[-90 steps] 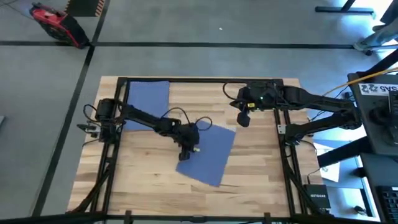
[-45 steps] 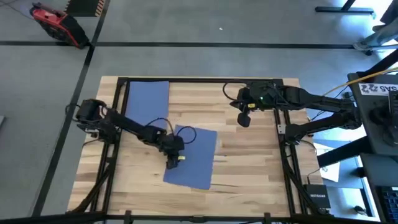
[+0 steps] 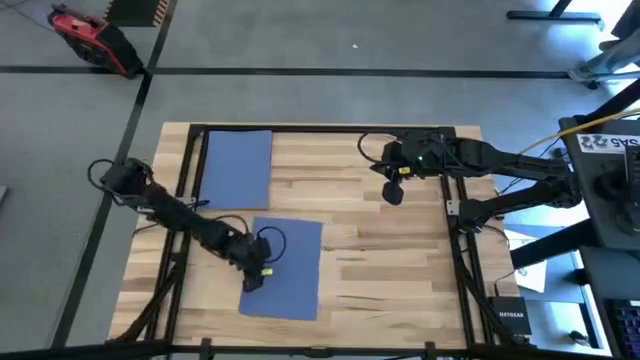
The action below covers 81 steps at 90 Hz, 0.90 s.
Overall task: Organize paper
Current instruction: Move the blue colored paper on the bottom left of the table
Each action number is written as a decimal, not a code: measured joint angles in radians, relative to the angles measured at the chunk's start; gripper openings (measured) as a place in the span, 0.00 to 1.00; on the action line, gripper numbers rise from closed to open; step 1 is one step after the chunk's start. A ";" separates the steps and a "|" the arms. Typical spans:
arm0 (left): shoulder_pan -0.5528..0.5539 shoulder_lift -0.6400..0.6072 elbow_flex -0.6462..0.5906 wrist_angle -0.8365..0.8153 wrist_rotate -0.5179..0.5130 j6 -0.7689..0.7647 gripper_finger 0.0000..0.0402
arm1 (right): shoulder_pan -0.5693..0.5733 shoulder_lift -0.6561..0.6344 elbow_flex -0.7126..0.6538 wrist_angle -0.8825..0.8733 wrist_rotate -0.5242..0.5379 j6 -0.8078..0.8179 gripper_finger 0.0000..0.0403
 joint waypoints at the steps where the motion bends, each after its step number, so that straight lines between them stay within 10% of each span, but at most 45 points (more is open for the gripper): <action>1: -0.007 -0.002 0.000 -0.004 -0.003 -0.012 0.00 | 0.000 0.000 0.000 0.000 0.000 0.000 0.00; 52: -0.289 -0.170 -0.003 -0.359 -0.113 -0.424 0.00 | 0.000 0.000 0.000 0.002 0.017 0.004 0.00; 81: -0.244 -0.257 0.014 -0.194 -0.186 -0.272 0.00 | 0.000 0.000 0.000 0.003 0.017 0.009 0.00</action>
